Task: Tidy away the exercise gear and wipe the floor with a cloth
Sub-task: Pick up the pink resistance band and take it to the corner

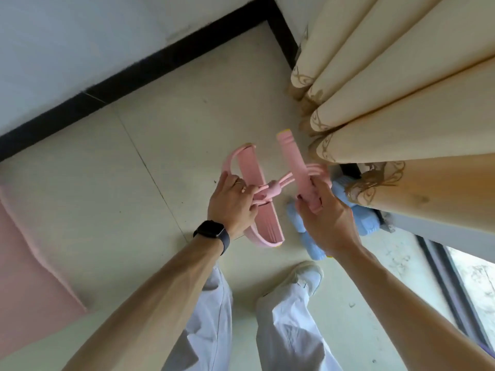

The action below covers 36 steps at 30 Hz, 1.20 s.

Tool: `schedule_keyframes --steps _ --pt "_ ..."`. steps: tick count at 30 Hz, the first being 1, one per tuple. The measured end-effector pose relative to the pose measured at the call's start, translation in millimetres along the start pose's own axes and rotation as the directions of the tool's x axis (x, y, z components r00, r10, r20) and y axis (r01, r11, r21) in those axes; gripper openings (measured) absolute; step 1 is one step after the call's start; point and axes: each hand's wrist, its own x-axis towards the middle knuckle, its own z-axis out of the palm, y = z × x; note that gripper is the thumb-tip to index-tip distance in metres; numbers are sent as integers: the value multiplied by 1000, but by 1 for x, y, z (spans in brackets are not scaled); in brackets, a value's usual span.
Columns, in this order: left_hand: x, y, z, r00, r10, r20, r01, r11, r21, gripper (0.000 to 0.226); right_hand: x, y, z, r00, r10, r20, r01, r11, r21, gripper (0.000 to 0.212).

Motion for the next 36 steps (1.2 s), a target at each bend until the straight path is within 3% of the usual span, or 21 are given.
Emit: schedule_keyframes --steps 4,7,9,12,14,16,18,21,22,24,28,31,33,36 --pt "51 3 58 980 58 -189 -69 996 -52 40 48 28 38 999 -34 -28 34 999 -17 51" --pt "78 -1 97 966 25 -259 -53 993 -103 40 75 48 70 997 -43 -58 40 998 -40 62" --pt "82 -8 118 975 30 -218 -58 991 -122 39 88 56 91 995 -51 -83 49 998 -36 66" --pt "71 -21 137 998 34 -60 -44 982 -182 55 97 60 117 994 -56 -94 52 998 -41 68" --pt "60 -29 139 989 -147 -37 126 934 -336 52 97 55 134 994 -45 -104 42 999 -33 67" --pt "54 -35 137 890 -453 -48 358 761 -541 47 96 47 149 992 -37 -117 36 999 -8 64" --pt "54 -40 129 763 -643 71 513 535 -672 52 94 40 161 987 -77 -139 80 997 15 61" --pt "59 -56 140 651 -601 463 648 122 -752 50 96 31 178 976 -199 -83 201 979 18 65" --pt "60 -62 144 640 -566 519 654 48 -755 48 97 29 182 975 -224 -2 224 975 -3 68" --pt "64 -71 143 668 -534 519 641 58 -765 57 103 28 186 965 -225 133 235 970 -65 72" --pt "80 -74 131 725 -485 489 629 175 -758 96 95 40 186 987 -129 -100 140 984 111 71" --pt "97 -68 122 699 -506 506 680 250 -689 78 72 51 191 984 34 -175 -22 998 67 45" --pt "104 -66 120 671 -525 524 706 236 -667 60 71 56 195 987 149 -66 -148 989 14 41" --pt "108 -66 119 690 -498 525 686 221 -693 74 89 45 185 957 176 231 -186 982 20 62"
